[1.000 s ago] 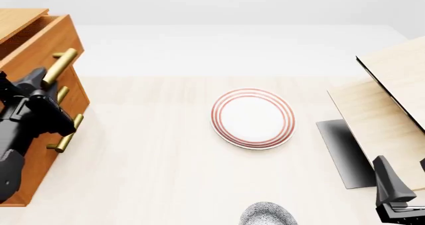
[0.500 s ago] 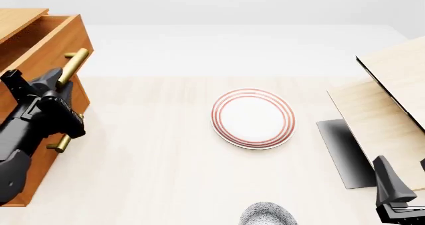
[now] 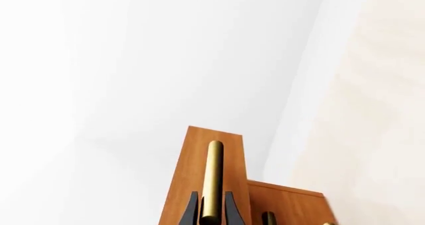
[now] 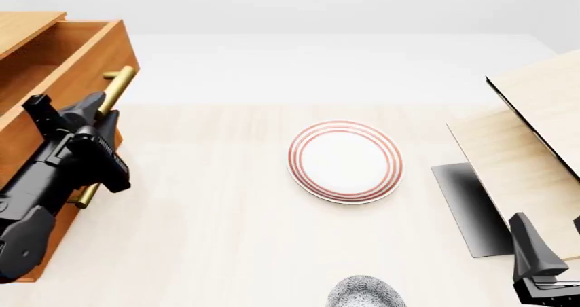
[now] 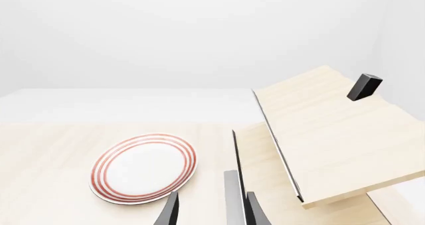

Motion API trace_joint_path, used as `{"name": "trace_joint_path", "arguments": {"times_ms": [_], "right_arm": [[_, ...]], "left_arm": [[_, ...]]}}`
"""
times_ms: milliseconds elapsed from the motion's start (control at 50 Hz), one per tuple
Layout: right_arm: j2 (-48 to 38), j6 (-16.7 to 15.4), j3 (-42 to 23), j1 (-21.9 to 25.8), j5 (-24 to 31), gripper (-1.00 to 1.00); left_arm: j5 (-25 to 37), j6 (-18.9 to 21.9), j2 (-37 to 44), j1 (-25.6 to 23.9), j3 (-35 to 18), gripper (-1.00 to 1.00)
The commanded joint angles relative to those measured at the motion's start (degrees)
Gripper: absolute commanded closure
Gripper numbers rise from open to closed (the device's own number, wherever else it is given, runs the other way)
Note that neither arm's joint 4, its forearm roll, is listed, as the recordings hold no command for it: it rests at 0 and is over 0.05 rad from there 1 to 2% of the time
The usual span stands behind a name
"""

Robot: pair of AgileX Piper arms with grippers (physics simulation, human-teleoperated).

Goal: Open the top drawer of the cabinet and put the bowl in it.

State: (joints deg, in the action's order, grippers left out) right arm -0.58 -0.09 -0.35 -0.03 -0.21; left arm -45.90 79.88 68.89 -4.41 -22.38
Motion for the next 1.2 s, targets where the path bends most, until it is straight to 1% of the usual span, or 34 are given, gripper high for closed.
{"name": "trace_joint_path", "arguments": {"times_ms": [20, 200, 360, 580, 600, 720, 880, 1000, 1160, 1180, 1200], "right_arm": [[0.23, -0.01, 0.04, -0.01, 0.18, -1.00], [0.25, 0.02, 0.04, -0.06, 0.17, -1.00], [0.11, 0.02, 0.09, -0.02, 0.00, -1.00], [0.04, 0.00, 0.12, -0.02, -0.09, -1.00], [0.04, 0.01, 0.11, -0.02, -0.09, -1.00], [0.08, 0.01, 0.10, -0.02, -0.04, -1.00], [0.22, 0.01, 0.08, -0.03, 0.12, -1.00], [0.25, 0.01, 0.08, -0.02, 0.15, -1.00], [0.23, 0.01, 0.08, -0.02, 0.13, -1.00], [0.21, 0.01, 0.08, -0.02, 0.11, -1.00], [0.20, 0.01, 0.08, -0.02, 0.11, -1.00]], "left_arm": [[0.89, 1.13, 0.04, -6.28, 1.20, 1.00], [-0.13, 2.54, 0.16, -8.18, 1.36, 1.00], [0.46, 2.52, -1.26, -9.26, 1.81, 1.00], [0.08, 3.83, -2.48, -11.55, 2.18, 1.00], [0.56, 3.73, -2.66, -11.80, 2.12, -1.00], [1.29, 3.51, -3.25, -13.48, 2.32, -1.00], [-0.24, 4.90, -3.80, -14.75, 4.02, -1.00], [-0.09, 4.49, -4.38, -15.17, 4.80, -1.00], [2.12, 2.82, -8.20, -16.57, 5.22, -1.00], [5.47, 0.54, -10.96, -16.27, 4.23, -1.00], [6.37, -0.08, -11.81, -16.43, 3.95, -1.00]]}}
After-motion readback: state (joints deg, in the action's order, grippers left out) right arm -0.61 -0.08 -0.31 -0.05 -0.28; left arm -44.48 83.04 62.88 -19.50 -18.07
